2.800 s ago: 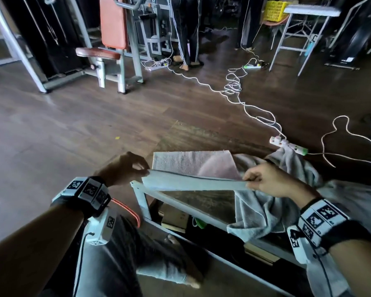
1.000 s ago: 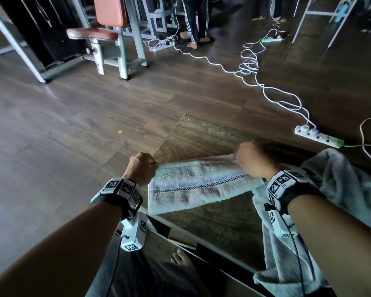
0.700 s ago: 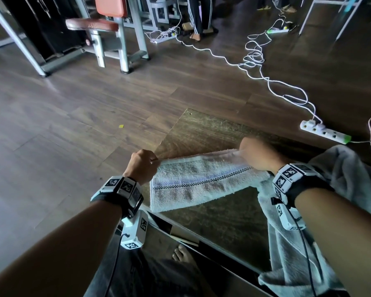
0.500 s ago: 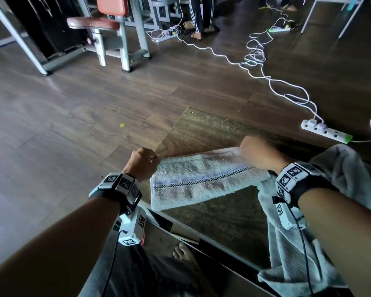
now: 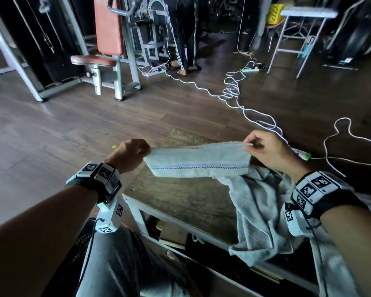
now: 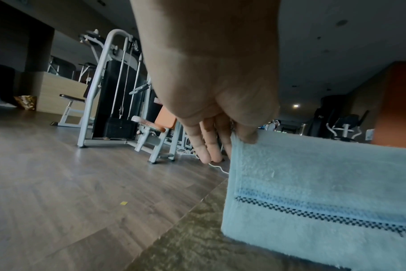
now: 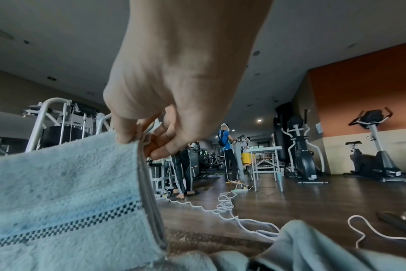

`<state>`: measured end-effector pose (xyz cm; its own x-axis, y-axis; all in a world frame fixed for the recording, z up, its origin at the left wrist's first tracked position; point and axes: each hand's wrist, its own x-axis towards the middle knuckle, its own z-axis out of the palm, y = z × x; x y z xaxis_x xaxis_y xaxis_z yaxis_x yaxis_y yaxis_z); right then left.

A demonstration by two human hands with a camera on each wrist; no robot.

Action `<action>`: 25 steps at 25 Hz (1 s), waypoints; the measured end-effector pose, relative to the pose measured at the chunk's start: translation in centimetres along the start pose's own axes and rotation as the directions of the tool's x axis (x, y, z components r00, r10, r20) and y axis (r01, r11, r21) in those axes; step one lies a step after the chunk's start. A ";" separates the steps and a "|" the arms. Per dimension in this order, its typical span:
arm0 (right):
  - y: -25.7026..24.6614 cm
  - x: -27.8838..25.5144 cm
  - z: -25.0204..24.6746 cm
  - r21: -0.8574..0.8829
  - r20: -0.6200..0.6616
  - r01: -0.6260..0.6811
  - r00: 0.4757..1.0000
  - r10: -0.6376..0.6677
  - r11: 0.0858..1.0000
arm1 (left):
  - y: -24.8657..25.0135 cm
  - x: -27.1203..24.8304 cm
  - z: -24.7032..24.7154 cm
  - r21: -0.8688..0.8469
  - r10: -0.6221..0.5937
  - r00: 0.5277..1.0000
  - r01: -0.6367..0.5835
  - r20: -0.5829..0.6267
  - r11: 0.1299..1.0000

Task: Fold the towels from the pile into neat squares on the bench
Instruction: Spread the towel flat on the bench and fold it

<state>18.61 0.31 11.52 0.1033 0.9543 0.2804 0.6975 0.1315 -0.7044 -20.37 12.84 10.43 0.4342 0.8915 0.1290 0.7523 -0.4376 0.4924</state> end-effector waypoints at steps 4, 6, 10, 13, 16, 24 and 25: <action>-0.9 -3.6 -2.8 0.061 0.052 -0.042 0.998 0.039 0.997 | 2.6 -0.8 -1.7 0.001 0.117 0.993 -0.117 -0.004 0.993; -1.3 -5.6 -3.5 0.028 0.074 -0.066 0.995 0.064 0.997 | 3.9 -1.5 -1.9 0.017 0.152 0.988 -0.152 0.018 0.988; -1.2 -8.7 -3.7 0.013 0.083 -0.123 0.989 0.121 0.992 | 5.1 -2.4 -1.7 0.027 0.131 0.990 -0.133 0.060 0.991; -1.1 -9.0 -2.5 -0.106 0.103 -0.147 0.982 0.158 0.983 | 5.3 -2.6 -1.5 0.102 0.131 0.987 -0.141 0.096 0.985; -2.4 -7.8 -1.5 -0.199 0.014 -0.168 0.985 0.174 0.966 | 5.6 -2.3 -2.0 0.100 0.107 0.994 -0.109 0.031 0.989; -1.3 -13.8 6.1 -0.101 -0.063 -0.024 0.998 0.018 0.995 | -0.8 -6.9 2.0 0.013 0.087 0.980 -0.086 -0.181 0.996; -0.1 -15.6 7.7 -0.124 0.073 -0.092 0.992 0.101 0.988 | -2.2 -8.1 3.6 0.047 0.020 0.998 -0.018 -0.051 0.999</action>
<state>11.47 -12.55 2.17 0.1212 0.9798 0.1593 0.7673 0.0093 -0.6412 -23.76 6.12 5.21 0.4233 0.8874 0.1826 0.7669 -0.4583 0.4492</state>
